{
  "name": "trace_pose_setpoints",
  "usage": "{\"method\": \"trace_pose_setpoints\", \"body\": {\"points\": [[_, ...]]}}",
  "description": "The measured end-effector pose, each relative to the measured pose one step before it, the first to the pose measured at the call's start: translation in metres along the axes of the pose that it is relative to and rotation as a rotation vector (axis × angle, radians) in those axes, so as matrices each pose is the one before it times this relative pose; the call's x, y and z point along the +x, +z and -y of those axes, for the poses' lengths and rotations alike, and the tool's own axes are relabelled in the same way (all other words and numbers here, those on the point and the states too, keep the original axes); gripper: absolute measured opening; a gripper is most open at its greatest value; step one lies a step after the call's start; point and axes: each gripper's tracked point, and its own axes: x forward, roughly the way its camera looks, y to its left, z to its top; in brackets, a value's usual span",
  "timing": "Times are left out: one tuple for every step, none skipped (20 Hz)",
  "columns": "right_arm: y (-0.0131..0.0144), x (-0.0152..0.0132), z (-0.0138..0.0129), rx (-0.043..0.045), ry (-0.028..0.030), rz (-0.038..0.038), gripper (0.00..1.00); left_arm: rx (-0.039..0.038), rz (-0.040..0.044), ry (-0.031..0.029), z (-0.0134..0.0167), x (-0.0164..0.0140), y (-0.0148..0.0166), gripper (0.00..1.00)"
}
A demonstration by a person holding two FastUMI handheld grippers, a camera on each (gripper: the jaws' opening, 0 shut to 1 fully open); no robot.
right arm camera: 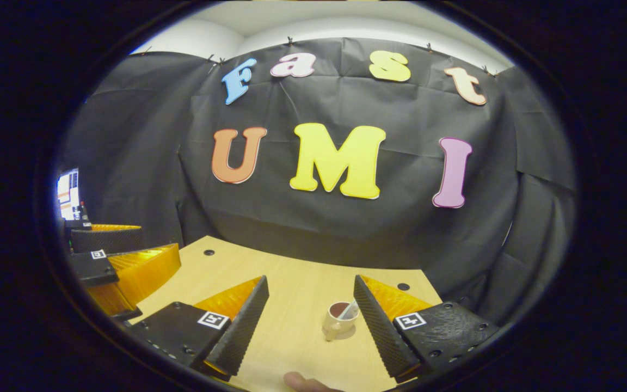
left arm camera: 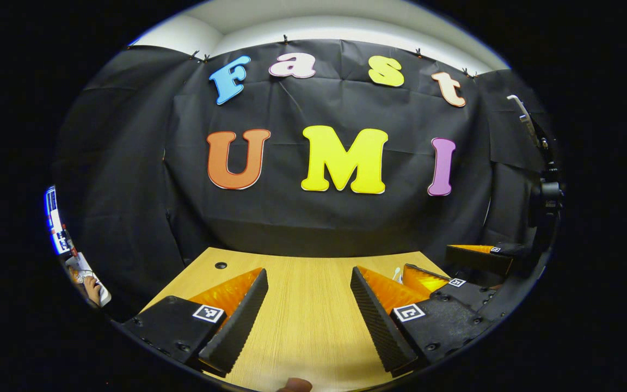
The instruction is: Put the toothbrush and toothpaste on the desktop into the cup, then pick up the cup and place it on the coaster on the desktop.
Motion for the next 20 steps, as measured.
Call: {"method": "trace_pose_setpoints", "body": {"points": [[-0.00393,-0.00247,-0.00383,-0.00653,-0.00288,-0.00876,0.95,0.00530,-0.00675,-0.00272,-0.00152,-0.00097,-0.00182,0.97],[-0.00443,-0.00134,-0.00568,-0.00699,0.00683,-0.00970,0.95,0.00251,-0.00545,0.00107,-0.00207,-0.00120,-0.00057,0.97],[-0.00385,-0.00389,-0.00531,-0.01121,0.00391,-0.01028,0.95,-0.00247,-0.00666,-0.00421,-0.00095,-0.00126,-0.00086,0.97],[-0.00190,-0.00152,-0.00377,-0.00981,0.00504,-0.00828,0.95,-0.00962,-0.00769,-0.00229,0.00080,-0.00142,-0.00142,0.97],[0.00125,-0.00243,-0.00264,-0.00498,0.00139,-0.00148,0.95,-0.01085,-0.01112,-0.00543,0.00304,-0.00167,-0.00249,0.97],[0.00373,-0.00263,-0.00203,-0.00041,0.00081,0.00723,0.95,-0.01170,-0.00312,-0.00678,0.00221,-0.00234,-0.00086,0.97],[0.00412,-0.00190,-0.00116,0.00084,-0.00517,0.01032,0.95,-0.00362,0.00078,-0.00719,0.00172,0.00027,-0.00027,0.97],[0.00126,-0.00172,0.00060,0.00346,-0.00717,0.00519,0.95,0.00581,0.00226,-0.00204,-0.00038,0.00062,0.00097,0.97],[-0.00055,-0.00124,-0.00094,0.00280,-0.00622,-0.00152,0.95,0.00961,0.00299,0.00251,-0.00311,0.00019,-0.00008,0.97],[-0.00184,-0.00136,-0.00232,0.00159,-0.00282,-0.00326,0.92,0.00530,0.00277,-0.00197,-0.00099,0.00053,0.00027,0.97],[-0.00221,-0.00328,-0.00225,-0.00284,-0.00079,-0.00457,0.92,0.00057,-0.00049,-0.00972,0.00168,-0.00023,-0.00008,0.97],[-0.00192,-0.00252,-0.00252,-0.00845,0.00250,-0.00257,0.95,-0.00054,-0.00345,-0.00723,0.00146,-0.00008,-0.00107,0.97],[-0.00202,-0.00318,-0.00110,-0.00844,0.00170,-0.00273,0.95,0.00184,-0.00761,-0.00808,0.00127,-0.00096,-0.00108,0.97],[-0.00158,-0.00267,-0.00042,-0.00577,-0.00105,-0.00186,0.95,0.00453,-0.01102,-0.00713,0.00105,-0.00138,-0.00214,0.97],[0.00020,-0.00219,0.00058,-0.00127,-0.00360,0.00033,0.95,0.00524,-0.01178,-0.00064,-0.00112,-0.00239,-0.00188,0.97],[0.00099,-0.00076,0.00124,0.00302,-0.00494,0.00256,0.95,0.00345,-0.00463,-0.00355,-0.00012,-0.00176,-0.00078,0.98],[0.00128,-0.00045,0.00168,0.00519,-0.00764,0.00226,0.95,-0.00147,0.00528,-0.00848,0.00196,0.00095,0.00058,0.97],[-0.00024,0.00099,0.00272,0.00776,-0.00687,0.00016,0.95,-0.00571,0.00241,-0.00812,0.00169,0.00125,-0.00024,0.97],[0.00055,0.00120,0.00243,0.00859,-0.01076,-0.00068,0.95,-0.00284,-0.00275,-0.01074,0.00233,0.00039,-0.00083,0.97],[-0.00007,0.00127,0.00115,0.01068,-0.00538,-0.00066,0.98,0.00061,-0.00651,-0.00069,-0.00035,-0.00064,-0.00120,0.97]]}}
